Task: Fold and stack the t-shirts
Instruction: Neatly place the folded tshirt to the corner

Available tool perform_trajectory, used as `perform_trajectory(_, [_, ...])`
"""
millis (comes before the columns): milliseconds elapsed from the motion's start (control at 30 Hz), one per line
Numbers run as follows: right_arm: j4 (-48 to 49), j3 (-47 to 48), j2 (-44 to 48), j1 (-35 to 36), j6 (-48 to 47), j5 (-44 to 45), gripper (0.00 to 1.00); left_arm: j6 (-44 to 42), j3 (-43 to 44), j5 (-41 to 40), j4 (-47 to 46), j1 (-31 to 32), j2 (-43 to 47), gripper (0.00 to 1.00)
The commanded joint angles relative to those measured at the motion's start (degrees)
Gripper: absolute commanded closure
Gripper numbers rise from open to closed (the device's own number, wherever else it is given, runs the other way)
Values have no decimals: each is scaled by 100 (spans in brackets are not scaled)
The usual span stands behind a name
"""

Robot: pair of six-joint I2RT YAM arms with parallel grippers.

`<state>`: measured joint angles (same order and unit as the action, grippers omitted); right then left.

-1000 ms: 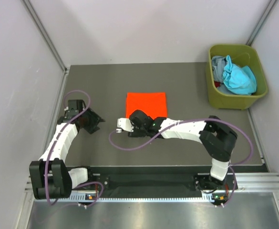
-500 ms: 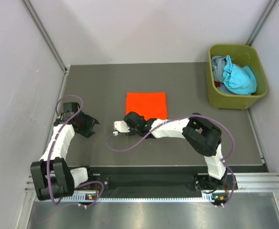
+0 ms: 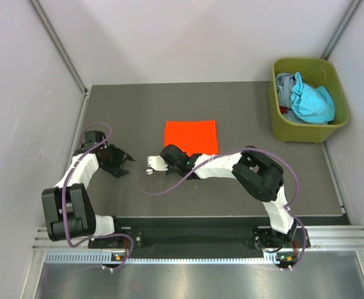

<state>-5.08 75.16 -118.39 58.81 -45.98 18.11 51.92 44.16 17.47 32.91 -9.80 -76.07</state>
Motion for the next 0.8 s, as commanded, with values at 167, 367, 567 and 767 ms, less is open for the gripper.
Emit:
perform_trajectory(167, [-81,61,553,-220,335,-562,100,-157,41,1818,-1724,-48,-724,38])
perform_trajectory(367, [-81,-141,1036,-308,370,-844,100,274,-154,2365,-3226,-39,-1110,35])
perform_trajectory(567, [-46,-308,1344,-405,458,-1081,100,714,83,2736,-4336,355,-2006,33])
perform_trajectory(767, [-72,-229,1432,-475,572,-1257,100,1127,391,2112,-5065,1145,-2473,32])
